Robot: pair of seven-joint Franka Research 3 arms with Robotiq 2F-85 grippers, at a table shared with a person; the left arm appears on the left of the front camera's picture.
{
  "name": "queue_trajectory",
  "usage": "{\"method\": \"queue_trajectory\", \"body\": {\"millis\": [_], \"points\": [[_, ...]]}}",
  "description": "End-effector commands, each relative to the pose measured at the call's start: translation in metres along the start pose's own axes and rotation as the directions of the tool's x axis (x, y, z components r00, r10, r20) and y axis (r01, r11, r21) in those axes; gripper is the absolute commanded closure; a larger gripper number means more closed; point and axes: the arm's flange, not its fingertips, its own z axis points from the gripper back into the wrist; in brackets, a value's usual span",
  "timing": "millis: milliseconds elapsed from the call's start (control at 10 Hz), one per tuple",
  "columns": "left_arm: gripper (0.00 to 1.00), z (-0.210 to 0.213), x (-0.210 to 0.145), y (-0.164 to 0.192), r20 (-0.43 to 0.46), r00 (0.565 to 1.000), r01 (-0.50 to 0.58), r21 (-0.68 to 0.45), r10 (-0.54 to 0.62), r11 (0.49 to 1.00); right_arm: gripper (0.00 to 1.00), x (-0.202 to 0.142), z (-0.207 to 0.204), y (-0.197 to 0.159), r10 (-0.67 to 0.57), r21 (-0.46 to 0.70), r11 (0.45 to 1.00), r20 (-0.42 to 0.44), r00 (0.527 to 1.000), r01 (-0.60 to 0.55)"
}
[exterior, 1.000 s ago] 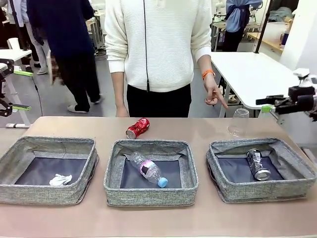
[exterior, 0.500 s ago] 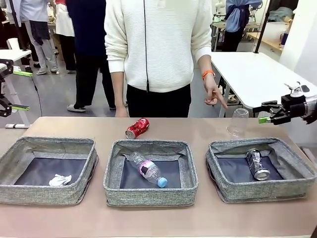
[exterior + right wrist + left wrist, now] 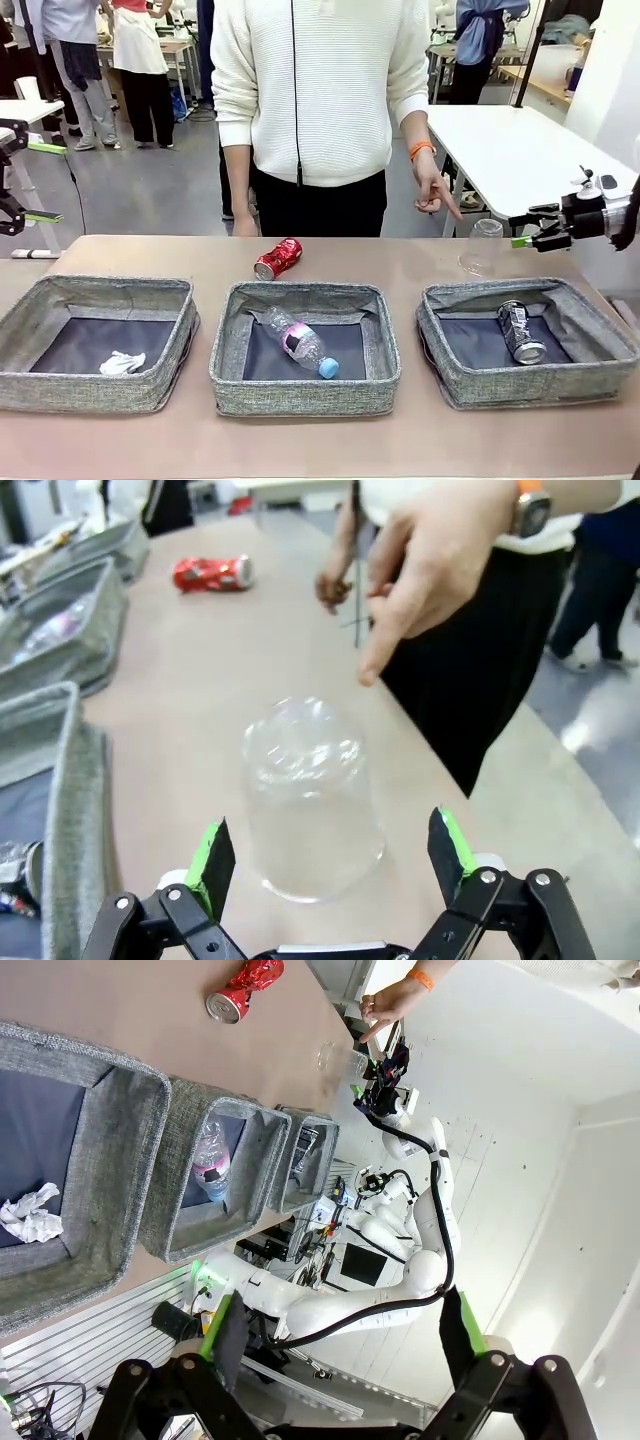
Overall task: Sort the waste into the appropriate baskets.
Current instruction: Pick up the waste item pointed out by the person.
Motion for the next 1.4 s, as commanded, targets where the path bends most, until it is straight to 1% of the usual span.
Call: {"method": "queue_trajectory", "body": {"millis": [0,100,300,500,700,1000,1200,1300], "points": [[0.0,0.001,-0.002,-0.001,0.002,1.0,0.0,0.009,0.0,1.0,0.0,0.002,-0.021,0.0,0.027,-0.037,0.999,-0.004,1.0,-0.027],[0.0,0.001,-0.002,-0.001,0.002,1.0,0.0,0.009,0.0,1.0,0.0,0.001,-0.028,-0.002,0.023,-0.046,0.999,-0.034,0.999,-0.025],[0.0,0.001,-0.002,-0.001,0.002,1.0,0.0,0.009,0.0,1.0,0.0,-0.002,-0.042,0.002,0.02,0.028,0.999,-0.08,0.997,-0.018],[0.0,0.001,-0.002,-0.001,0.002,1.0,0.0,0.009,0.0,1.0,0.0,-0.003,-0.061,0.008,0.023,0.058,0.998,-0.1,0.995,-0.017],[0.0,0.001,-0.002,-0.001,0.002,1.0,0.0,0.009,0.0,1.0,0.0,-0.004,-0.075,0.01,0.011,0.075,0.997,-0.111,0.994,-0.003],[0.0,0.001,-0.002,-0.001,0.002,1.0,0.0,0.009,0.0,1.0,0.0,-0.006,-0.071,0.009,-0.023,0.072,0.997,-0.095,0.995,0.03],[0.0,0.001,-0.002,-0.001,0.002,1.0,0.0,0.009,0.0,1.0,0.0,-0.005,-0.07,0.01,-0.022,0.077,0.997,-0.108,0.994,0.031],[0.0,0.001,-0.002,-0.001,0.002,1.0,0.0,0.009,0.0,1.0,0.2,-0.004,-0.07,0.009,-0.027,0.051,0.998,-0.126,0.992,0.033]]}}
